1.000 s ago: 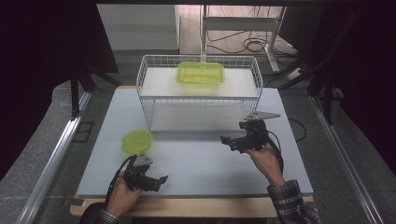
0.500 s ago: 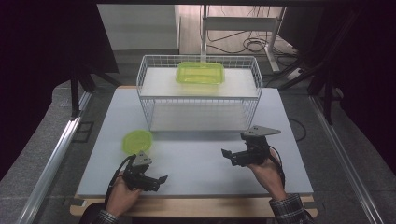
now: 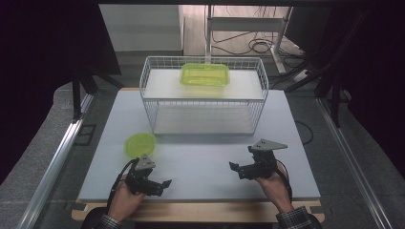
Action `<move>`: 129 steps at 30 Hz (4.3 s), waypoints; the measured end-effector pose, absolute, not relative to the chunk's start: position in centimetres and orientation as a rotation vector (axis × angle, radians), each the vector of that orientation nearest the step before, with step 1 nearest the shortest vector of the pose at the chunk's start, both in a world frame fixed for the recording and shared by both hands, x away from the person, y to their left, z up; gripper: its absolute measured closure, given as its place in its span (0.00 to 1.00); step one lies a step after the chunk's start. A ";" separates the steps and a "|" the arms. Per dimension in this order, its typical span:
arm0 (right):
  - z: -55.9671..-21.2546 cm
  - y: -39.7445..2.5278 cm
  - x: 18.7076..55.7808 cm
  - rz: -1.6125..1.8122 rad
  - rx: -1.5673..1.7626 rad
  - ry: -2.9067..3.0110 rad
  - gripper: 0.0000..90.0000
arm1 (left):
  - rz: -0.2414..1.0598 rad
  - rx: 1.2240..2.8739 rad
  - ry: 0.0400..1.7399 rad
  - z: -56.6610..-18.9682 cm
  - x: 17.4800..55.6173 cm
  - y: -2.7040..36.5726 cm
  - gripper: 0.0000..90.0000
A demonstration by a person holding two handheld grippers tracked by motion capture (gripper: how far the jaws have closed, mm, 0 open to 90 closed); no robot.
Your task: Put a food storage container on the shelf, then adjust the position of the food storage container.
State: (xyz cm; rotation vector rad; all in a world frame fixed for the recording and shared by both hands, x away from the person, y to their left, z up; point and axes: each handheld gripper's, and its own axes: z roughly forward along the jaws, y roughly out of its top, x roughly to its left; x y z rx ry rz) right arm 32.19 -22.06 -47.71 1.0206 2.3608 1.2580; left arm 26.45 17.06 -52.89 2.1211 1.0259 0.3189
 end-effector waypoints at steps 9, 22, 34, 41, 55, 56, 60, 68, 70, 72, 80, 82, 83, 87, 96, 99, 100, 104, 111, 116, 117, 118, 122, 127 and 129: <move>-49.0 -22.3 32.4 1.209 1.039 2.384 0.01 | 0.325 2.102 1.047 -52.6 26.5 17.2 0.03; -49.6 -22.6 32.8 1.202 1.063 2.393 0.01 | 0.359 2.080 1.021 -48.9 27.9 18.2 0.61; -50.1 -22.7 33.0 1.189 1.072 2.403 0.02 | 0.507 2.030 1.150 -47.3 32.3 23.1 1.00; -50.3 -22.7 33.1 1.186 1.078 2.407 0.03 | 0.568 1.951 1.271 -48.3 34.0 27.0 1.00; -50.8 -22.5 33.2 1.166 1.083 2.431 0.03 | 0.564 1.956 1.358 -51.2 34.9 28.8 1.00; -50.8 -22.5 33.2 1.164 1.084 2.432 0.03 | 0.561 1.957 1.356 -51.2 34.8 28.6 1.00; -50.8 -22.4 33.2 1.160 1.085 2.437 0.03 | 0.557 1.979 1.334 -51.1 34.4 27.5 1.00; -50.9 -22.4 33.2 1.160 1.080 2.442 0.03 | 0.496 1.988 1.305 -51.1 33.8 26.1 1.00; -50.9 -22.4 33.2 1.155 1.079 2.447 0.03 | 0.492 1.993 1.303 -51.1 33.7 25.7 1.00; -50.9 -22.3 33.2 1.152 1.078 2.448 0.03 | 0.489 1.991 1.303 -51.1 33.7 25.5 1.00; -51.0 -22.2 33.2 1.147 1.074 2.457 0.04 | 0.515 1.950 1.364 -51.1 33.3 27.2 1.00; -51.0 -22.2 33.2 1.147 1.073 2.458 0.04 | 0.520 1.937 1.365 -50.8 32.9 27.4 1.00; -51.0 -22.2 33.1 1.146 1.073 2.458 0.04 | 0.520 1.936 1.361 -50.7 32.7 27.4 1.00; -51.0 -22.2 33.1 1.147 1.072 2.458 0.04 | 0.518 1.956 1.351 -50.8 32.1 26.9 1.00; -51.0 -22.1 33.1 1.139 1.068 2.464 0.04 | 0.530 1.964 1.334 -50.5 31.6 25.8 1.00; -51.0 -22.2 33.1 1.136 1.061 2.467 0.04 | 0.521 1.960 1.330 -50.3 31.6 25.7 1.00; -51.0 -22.1 33.1 1.136 1.064 2.468 0.04 | 0.528 1.961 1.334 -50.3 31.5 25.7 0.99; -51.1 -22.1 33.2 1.137 1.063 2.470 0.04 | 0.512 1.930 1.338 -50.1 31.3 26.1 0.99; -51.1 -22.0 33.2 1.131 1.057 2.475 0.04 | 0.511 1.961 1.347 -50.3 31.2 25.5 0.99; -51.2 -22.0 33.2 1.129 1.056 2.476 0.04 | 0.518 1.993 1.330 -50.3 31.4 24.1 0.99; -51.1 -22.0 33.2 1.126 1.056 2.478 0.04 | 0.515 1.994 1.324 -50.3 31.5 23.8 0.99; -51.1 -22.0 33.1 1.125 1.056 2.478 0.04 | 0.514 2.000 1.318 -50.3 31.6 23.4 0.99; -51.1 -22.0 33.1 1.126 1.056 2.477 0.04 | 0.503 2.014 1.291 -50.2 31.8 22.2 0.99; -51.2 -21.9 33.2 1.127 1.055 2.478 0.04 | 0.486 2.030 1.254 -50.1 31.9 20.4 1.00; -51.2 -21.9 33.2 1.128 1.056 2.479 0.04 | 0.475 2.041 1.236 -50.1 32.0 19.6 1.00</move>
